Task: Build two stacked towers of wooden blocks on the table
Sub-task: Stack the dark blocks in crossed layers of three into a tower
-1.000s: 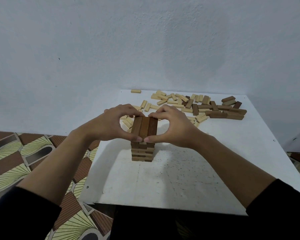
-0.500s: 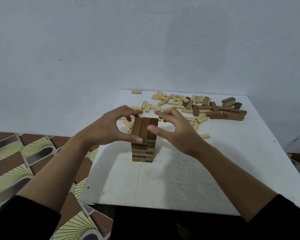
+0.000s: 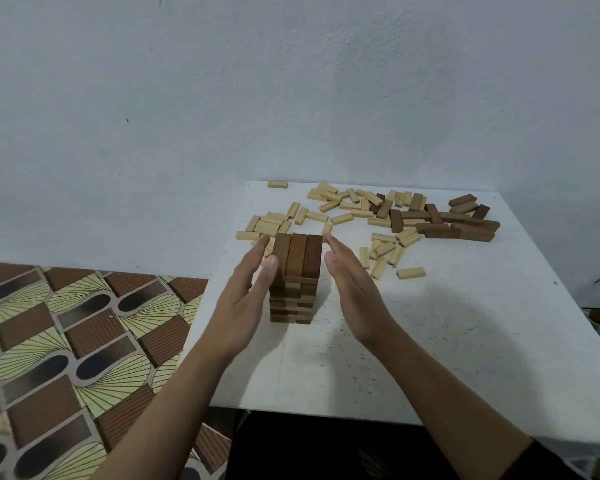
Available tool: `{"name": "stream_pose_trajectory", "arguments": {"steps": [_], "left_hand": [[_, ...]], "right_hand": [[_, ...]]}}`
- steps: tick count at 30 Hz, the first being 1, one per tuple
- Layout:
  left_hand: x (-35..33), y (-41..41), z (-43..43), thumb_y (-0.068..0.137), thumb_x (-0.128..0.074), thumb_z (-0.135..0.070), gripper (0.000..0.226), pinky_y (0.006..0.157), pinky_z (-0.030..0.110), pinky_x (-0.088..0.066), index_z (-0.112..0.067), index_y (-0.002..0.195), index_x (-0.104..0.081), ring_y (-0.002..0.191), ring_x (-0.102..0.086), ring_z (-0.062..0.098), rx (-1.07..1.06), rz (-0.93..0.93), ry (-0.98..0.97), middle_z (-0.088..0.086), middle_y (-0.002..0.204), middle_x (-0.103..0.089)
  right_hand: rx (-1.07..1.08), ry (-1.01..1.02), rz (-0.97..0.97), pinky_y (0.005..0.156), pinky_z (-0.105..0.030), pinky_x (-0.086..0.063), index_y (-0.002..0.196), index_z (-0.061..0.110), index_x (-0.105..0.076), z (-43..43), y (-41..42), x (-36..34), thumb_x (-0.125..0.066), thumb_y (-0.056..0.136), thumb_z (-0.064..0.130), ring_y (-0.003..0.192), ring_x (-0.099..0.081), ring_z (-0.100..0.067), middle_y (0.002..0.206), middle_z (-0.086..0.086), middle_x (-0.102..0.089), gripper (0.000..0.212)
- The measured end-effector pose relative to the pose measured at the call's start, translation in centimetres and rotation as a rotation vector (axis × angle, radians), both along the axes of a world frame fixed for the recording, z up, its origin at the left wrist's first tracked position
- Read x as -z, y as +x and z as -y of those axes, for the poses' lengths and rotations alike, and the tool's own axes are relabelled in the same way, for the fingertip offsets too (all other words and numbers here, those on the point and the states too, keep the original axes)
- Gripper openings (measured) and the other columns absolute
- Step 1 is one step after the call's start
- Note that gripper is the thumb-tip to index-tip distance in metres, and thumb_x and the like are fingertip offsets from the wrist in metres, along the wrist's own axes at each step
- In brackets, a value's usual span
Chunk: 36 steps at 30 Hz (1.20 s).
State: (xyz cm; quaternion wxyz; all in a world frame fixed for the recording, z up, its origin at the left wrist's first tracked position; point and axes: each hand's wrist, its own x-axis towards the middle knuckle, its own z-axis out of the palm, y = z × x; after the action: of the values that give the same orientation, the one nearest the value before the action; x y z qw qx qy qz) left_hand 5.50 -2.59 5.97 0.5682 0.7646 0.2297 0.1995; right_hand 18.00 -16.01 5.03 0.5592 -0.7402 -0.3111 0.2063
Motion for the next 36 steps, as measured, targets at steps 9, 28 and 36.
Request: {"name": "stream_pose_trajectory", "arguments": {"steps": [9,28,36], "left_hand": [[0.5,-0.3,-0.3,0.096,-0.043,-0.057,0.052,0.093,-0.005,-0.026,-0.062,0.144,-0.024,0.129,-0.026,-0.026,0.075,-0.017,0.123,-0.048,0.138,-0.029],[1.1,0.0,-0.6,0.098,-0.042,-0.052,0.054,0.091,-0.009,-0.025,-0.054,0.148,-0.023,0.122,-0.030,-0.031,0.069,-0.001,0.205,-0.049,0.135,-0.030],[1.6,0.1,-0.6,0.102,-0.045,-0.046,0.052,0.099,-0.003,-0.029,-0.045,0.153,-0.032,0.138,-0.035,-0.009,0.075,0.024,0.232,-0.023,0.152,-0.042]], "right_hand": [[0.002,0.032,-0.012,0.093,0.003,-0.026,0.147,0.029,-0.048,-0.6,1.5,-0.4,-0.034,0.108,0.041,0.127,-0.039,0.016,0.148,0.018,-0.046,0.043],[-0.041,0.101,-0.056,0.088,0.004,-0.035,0.129,0.018,-0.065,-1.9,3.1,-0.9,-0.038,0.109,0.035,0.110,-0.051,0.023,0.123,0.021,-0.063,0.038],[-0.023,0.115,0.002,0.087,-0.005,-0.044,0.125,0.020,-0.065,-2.1,2.5,-0.6,-0.045,0.107,0.032,0.106,-0.056,0.014,0.115,0.018,-0.065,0.029]]}}
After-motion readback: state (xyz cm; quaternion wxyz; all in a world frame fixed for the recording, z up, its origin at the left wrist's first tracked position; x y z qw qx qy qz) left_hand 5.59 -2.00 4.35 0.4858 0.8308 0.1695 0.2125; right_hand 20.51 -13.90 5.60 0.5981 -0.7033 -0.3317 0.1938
